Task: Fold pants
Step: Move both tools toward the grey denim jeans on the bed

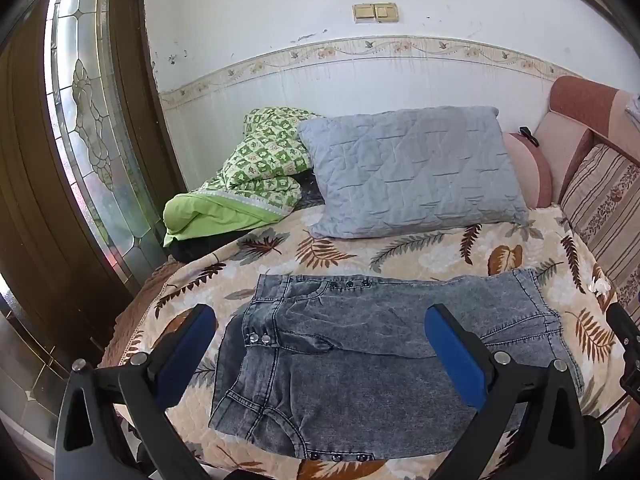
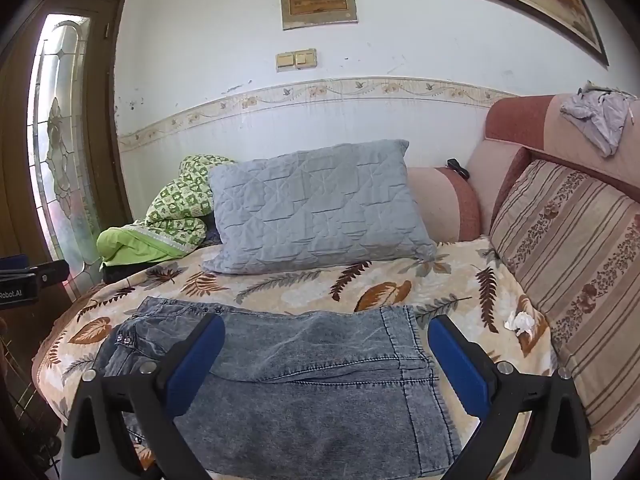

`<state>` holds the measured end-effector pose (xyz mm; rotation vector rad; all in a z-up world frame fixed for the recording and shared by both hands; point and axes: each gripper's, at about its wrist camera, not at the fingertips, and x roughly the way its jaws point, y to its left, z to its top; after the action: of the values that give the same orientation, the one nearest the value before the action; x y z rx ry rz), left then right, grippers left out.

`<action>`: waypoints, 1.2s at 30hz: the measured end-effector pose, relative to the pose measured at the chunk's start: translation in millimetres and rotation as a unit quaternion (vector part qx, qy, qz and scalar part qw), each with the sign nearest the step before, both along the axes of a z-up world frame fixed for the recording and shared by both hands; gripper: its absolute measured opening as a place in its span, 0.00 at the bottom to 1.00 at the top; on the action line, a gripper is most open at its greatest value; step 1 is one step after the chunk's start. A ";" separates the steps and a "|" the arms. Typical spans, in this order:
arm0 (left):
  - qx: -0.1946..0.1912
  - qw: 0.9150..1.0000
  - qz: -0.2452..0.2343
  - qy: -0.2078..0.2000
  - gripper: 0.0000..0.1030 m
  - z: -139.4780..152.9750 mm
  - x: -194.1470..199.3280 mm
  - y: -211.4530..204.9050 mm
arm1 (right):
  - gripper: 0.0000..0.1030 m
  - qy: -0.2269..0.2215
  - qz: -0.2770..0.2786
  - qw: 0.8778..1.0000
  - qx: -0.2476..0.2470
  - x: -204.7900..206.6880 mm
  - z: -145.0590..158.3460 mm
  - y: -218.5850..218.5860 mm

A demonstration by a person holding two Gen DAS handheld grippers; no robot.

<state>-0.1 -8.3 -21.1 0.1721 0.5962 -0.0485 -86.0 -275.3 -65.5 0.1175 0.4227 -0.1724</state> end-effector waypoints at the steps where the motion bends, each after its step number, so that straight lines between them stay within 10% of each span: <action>1: 0.001 1.000 0.000 0.001 1.00 -0.7 0.4 -0.7 | 1.00 0.000 0.000 1.000 0.001 0.1 -0.2 -0.4; 36: 0.036 0.997 0.024 0.064 1.00 -59.2 66.3 9.0 | 1.00 0.034 -0.029 0.998 0.040 53.6 -34.4 -41.9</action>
<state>66.2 0.7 -80.3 0.2258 0.7300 0.0091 -32.4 -317.3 -100.0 0.2031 0.4943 -0.2174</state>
